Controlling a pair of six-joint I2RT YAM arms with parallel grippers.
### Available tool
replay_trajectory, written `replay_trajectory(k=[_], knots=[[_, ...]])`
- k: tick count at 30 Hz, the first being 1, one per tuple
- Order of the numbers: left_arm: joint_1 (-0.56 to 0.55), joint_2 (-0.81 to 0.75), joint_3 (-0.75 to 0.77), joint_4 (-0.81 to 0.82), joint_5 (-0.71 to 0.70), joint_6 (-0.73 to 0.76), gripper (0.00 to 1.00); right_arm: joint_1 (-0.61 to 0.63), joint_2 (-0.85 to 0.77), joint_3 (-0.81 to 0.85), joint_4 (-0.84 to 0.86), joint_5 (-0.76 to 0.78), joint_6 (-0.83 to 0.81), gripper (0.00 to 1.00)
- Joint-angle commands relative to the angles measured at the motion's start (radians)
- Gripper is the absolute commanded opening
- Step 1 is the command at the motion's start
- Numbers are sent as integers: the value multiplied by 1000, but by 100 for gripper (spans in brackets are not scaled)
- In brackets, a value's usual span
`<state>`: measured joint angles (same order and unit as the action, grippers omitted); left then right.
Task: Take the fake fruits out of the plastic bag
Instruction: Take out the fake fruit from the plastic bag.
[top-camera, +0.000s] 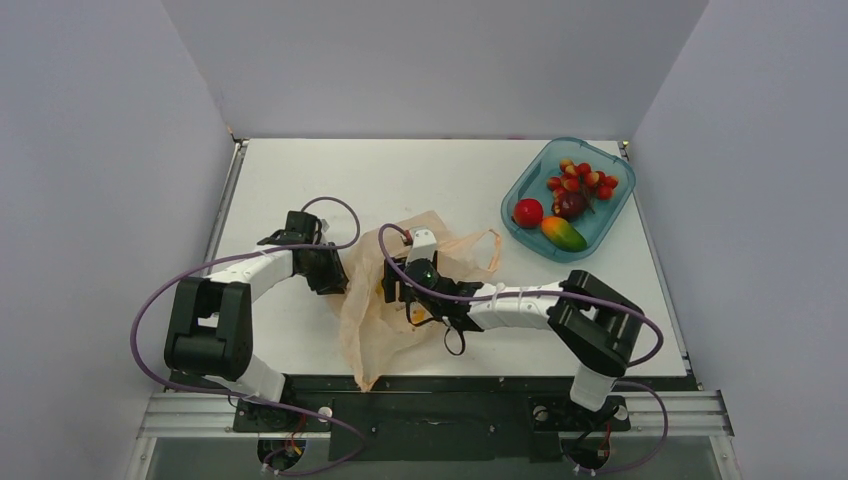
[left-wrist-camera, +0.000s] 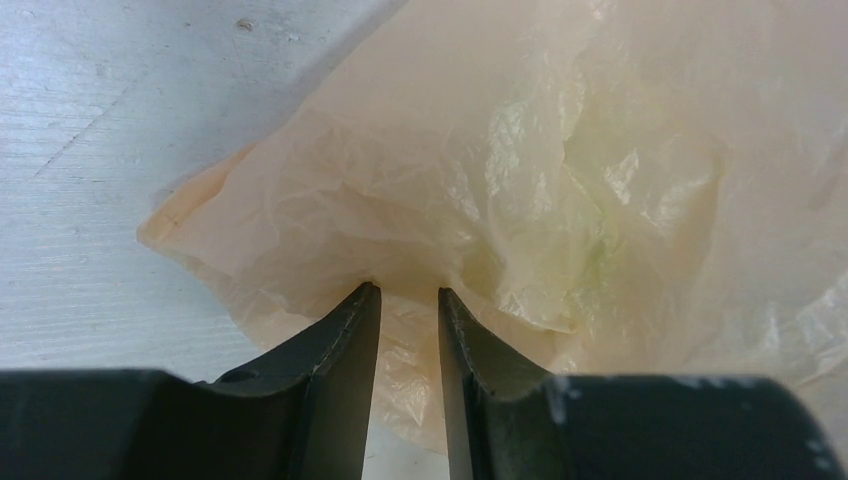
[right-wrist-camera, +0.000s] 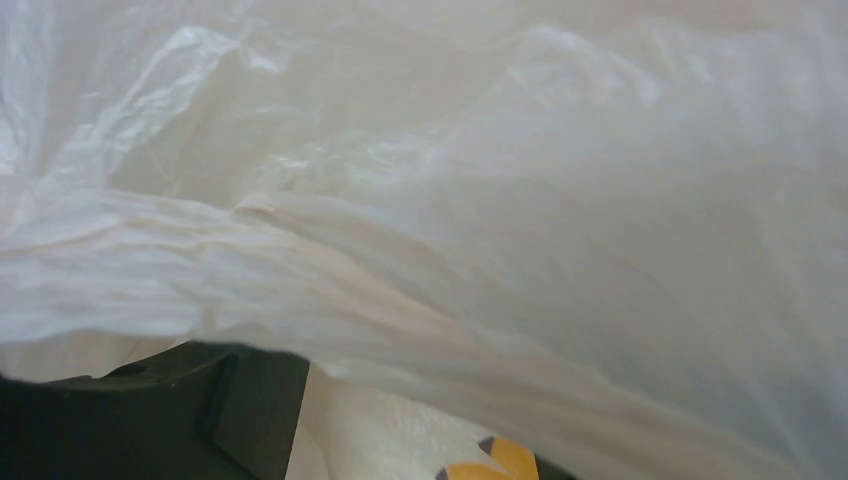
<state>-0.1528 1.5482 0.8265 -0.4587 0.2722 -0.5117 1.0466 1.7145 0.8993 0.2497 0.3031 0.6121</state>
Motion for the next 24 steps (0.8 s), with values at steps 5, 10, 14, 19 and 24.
replay_trajectory(k=[5,10,14,19,24], knots=[[-14,12,-1,44,41,17,23,-33,158,125,193,-160,6,68],[-25,22,0,46,47,20,23,-44,212,152,265,-223,8,73],[-33,35,4,50,51,22,22,-60,266,193,273,-254,0,80],[-44,40,14,44,47,23,22,-67,313,239,280,-282,-19,75],[-45,44,27,29,29,31,22,-80,311,245,260,-281,-8,45]])
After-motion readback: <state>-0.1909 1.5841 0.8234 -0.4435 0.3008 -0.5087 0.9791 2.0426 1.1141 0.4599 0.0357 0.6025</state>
